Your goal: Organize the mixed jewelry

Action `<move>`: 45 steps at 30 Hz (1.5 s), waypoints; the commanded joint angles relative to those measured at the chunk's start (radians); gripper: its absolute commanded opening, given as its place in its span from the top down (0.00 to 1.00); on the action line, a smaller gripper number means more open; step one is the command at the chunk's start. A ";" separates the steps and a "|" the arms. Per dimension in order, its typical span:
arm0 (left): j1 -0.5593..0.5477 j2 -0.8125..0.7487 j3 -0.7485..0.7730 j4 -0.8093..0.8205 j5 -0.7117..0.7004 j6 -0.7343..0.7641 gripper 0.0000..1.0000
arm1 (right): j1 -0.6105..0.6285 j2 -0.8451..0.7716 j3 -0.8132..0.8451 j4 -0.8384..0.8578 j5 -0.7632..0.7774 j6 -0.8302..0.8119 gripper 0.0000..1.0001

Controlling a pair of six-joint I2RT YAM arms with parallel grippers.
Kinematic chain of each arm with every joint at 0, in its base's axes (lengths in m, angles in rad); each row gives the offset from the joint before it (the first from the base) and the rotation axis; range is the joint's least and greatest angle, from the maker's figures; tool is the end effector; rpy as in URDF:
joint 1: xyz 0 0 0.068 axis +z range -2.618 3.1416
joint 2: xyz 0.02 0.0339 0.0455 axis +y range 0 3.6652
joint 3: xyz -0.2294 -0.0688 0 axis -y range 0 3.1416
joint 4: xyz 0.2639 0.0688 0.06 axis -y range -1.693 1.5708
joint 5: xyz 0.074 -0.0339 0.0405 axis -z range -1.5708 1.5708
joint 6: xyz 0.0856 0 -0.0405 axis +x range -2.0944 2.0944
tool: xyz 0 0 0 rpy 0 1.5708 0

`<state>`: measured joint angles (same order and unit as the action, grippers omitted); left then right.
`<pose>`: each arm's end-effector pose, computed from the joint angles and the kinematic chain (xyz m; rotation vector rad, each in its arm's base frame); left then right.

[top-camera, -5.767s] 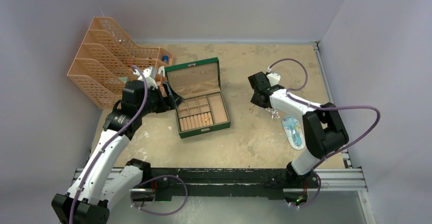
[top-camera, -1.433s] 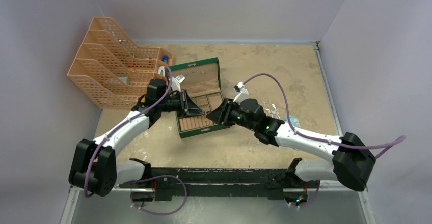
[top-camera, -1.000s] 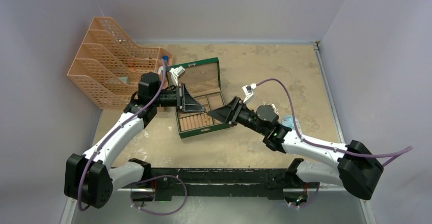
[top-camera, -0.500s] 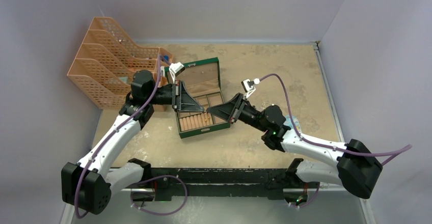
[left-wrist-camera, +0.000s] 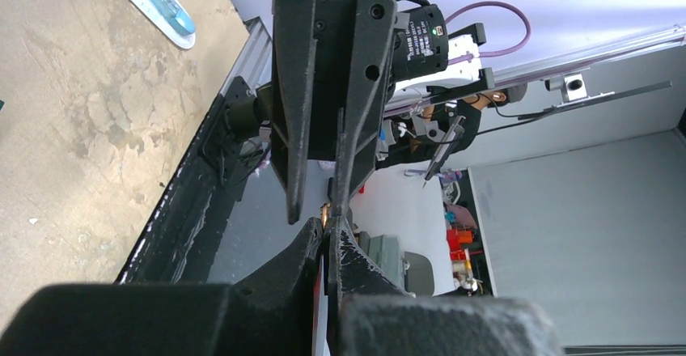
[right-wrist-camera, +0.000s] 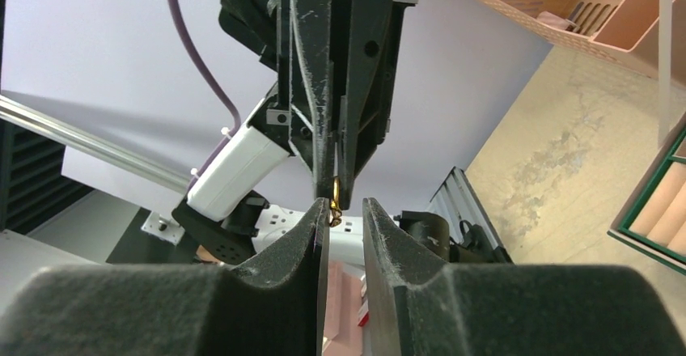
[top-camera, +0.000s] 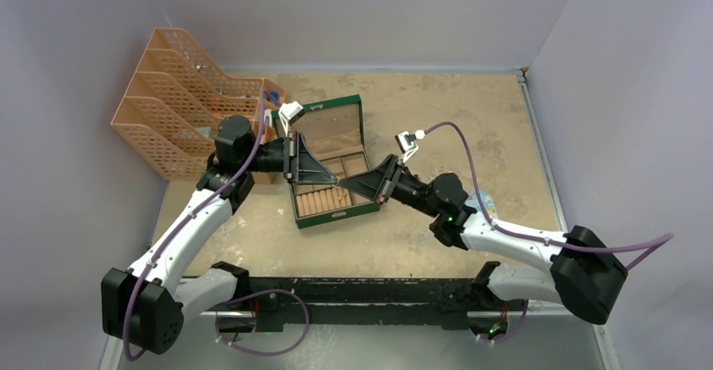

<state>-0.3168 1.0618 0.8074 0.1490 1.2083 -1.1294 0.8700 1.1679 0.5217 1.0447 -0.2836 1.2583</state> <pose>0.2435 -0.1641 0.2945 0.3110 2.0653 -1.9746 0.1886 0.2607 0.2741 -0.0258 1.4635 1.9835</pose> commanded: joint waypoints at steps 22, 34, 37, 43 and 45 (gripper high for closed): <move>-0.001 -0.040 0.084 -0.420 -0.458 0.300 0.66 | 0.000 -0.079 0.114 -0.362 0.090 -0.168 1.00; 0.002 -0.100 0.174 -0.707 -1.040 0.606 0.53 | 0.006 0.157 0.504 -1.007 0.331 -0.474 1.00; 0.002 -0.130 0.167 -0.746 -1.198 0.640 0.53 | 0.014 0.244 0.613 -1.149 0.379 -0.512 1.00; 0.002 -0.180 0.115 -0.741 -1.314 0.667 0.53 | 0.097 0.423 0.780 -1.351 0.471 -0.505 1.00; 0.002 -0.184 0.096 -0.731 -1.303 0.667 0.53 | 0.133 0.489 0.840 -1.410 0.508 -0.489 1.00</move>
<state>-0.3210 0.9005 0.9310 -0.5983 -0.0116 -0.5045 0.9363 1.5799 1.2415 -0.1856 0.1242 0.7830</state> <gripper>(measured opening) 0.471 0.011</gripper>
